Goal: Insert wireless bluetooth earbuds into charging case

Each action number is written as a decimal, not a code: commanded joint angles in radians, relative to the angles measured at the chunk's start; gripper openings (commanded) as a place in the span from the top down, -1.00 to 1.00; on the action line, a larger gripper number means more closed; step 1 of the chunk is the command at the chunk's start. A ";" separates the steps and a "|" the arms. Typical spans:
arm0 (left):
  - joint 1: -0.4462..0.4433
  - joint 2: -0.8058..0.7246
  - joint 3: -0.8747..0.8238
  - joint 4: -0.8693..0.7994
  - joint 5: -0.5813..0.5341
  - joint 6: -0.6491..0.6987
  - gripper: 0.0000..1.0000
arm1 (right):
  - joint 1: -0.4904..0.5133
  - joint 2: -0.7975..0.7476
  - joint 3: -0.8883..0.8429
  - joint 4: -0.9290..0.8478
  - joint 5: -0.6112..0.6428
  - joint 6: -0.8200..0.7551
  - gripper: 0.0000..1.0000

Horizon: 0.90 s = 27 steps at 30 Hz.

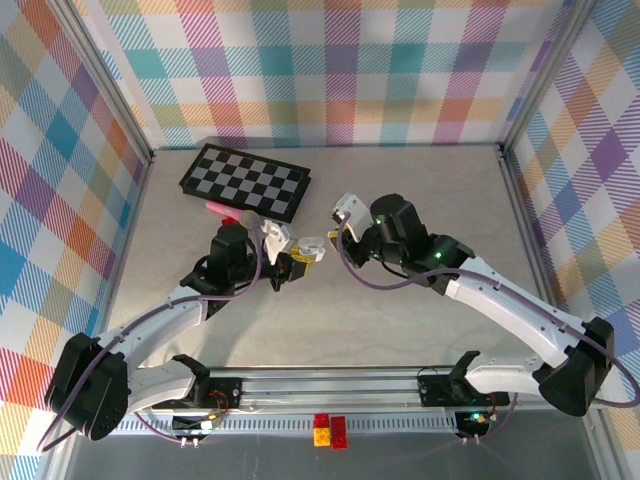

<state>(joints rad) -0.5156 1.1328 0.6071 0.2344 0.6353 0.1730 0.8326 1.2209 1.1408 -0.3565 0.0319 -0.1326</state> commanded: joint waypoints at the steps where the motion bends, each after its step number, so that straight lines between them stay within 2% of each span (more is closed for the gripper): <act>1: 0.002 -0.003 0.036 0.008 0.036 0.003 0.97 | 0.023 0.036 0.028 0.002 0.008 -0.060 0.69; 27: 0.002 -0.032 0.036 0.017 0.061 0.003 0.96 | 0.030 0.081 -0.058 0.065 -0.016 -0.073 0.69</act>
<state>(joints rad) -0.5156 1.1278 0.6071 0.2344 0.6712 0.1734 0.8570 1.2980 1.1019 -0.3061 0.0338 -0.1886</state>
